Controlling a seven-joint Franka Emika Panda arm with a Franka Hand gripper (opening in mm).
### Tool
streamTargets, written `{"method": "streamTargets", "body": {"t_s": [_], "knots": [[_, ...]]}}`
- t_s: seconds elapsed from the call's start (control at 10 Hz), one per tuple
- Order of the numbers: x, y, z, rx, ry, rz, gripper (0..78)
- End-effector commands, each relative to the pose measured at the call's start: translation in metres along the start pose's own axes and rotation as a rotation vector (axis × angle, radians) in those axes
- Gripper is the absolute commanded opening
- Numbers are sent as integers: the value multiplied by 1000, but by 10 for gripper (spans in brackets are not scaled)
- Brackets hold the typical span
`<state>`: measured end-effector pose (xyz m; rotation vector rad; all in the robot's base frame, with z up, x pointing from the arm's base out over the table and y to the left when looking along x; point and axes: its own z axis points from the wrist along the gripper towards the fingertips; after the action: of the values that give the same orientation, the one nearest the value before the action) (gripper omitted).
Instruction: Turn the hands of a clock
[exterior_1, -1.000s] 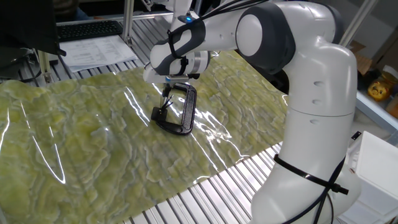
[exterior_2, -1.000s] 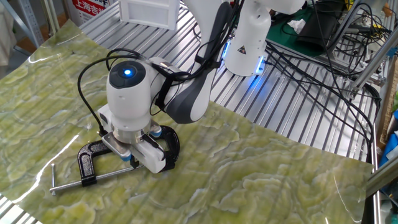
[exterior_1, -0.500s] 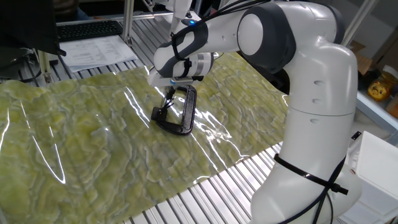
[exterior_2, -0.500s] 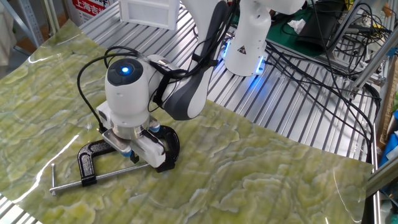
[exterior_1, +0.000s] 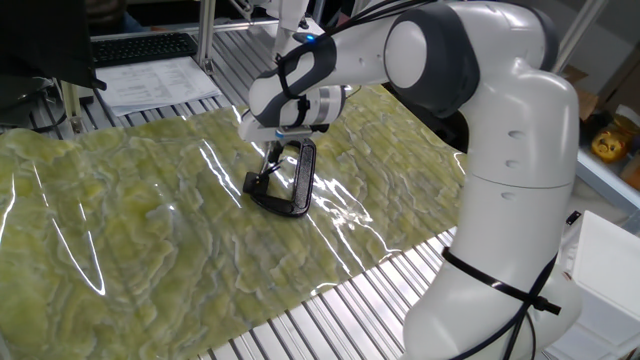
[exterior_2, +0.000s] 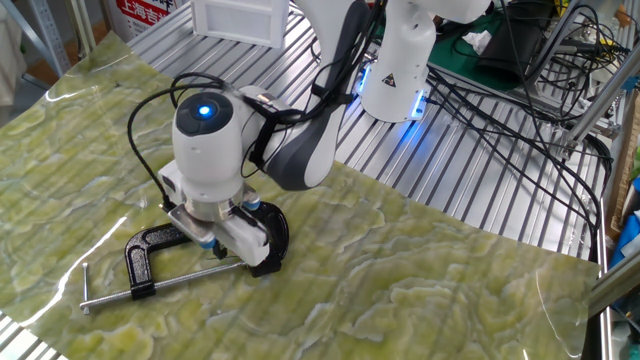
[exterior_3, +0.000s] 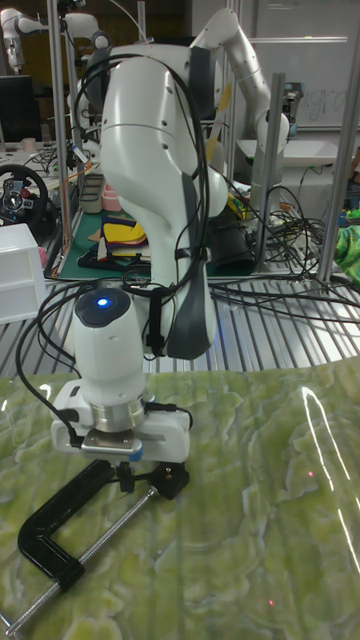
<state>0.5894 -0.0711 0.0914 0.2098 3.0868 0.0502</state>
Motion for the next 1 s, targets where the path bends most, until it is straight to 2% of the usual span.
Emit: {"method": "streamTargets", "body": {"t_s": [0.1,0.3,0.4,0.8,1.0], "knots": [[5,1,-3,-5,-3,0,0],[7,1,-3,-18,-1,19,0],[8,3,-4,-42,4,36,0],[12,6,-8,-48,9,44,0],[16,9,-10,-40,10,36,0]]}}
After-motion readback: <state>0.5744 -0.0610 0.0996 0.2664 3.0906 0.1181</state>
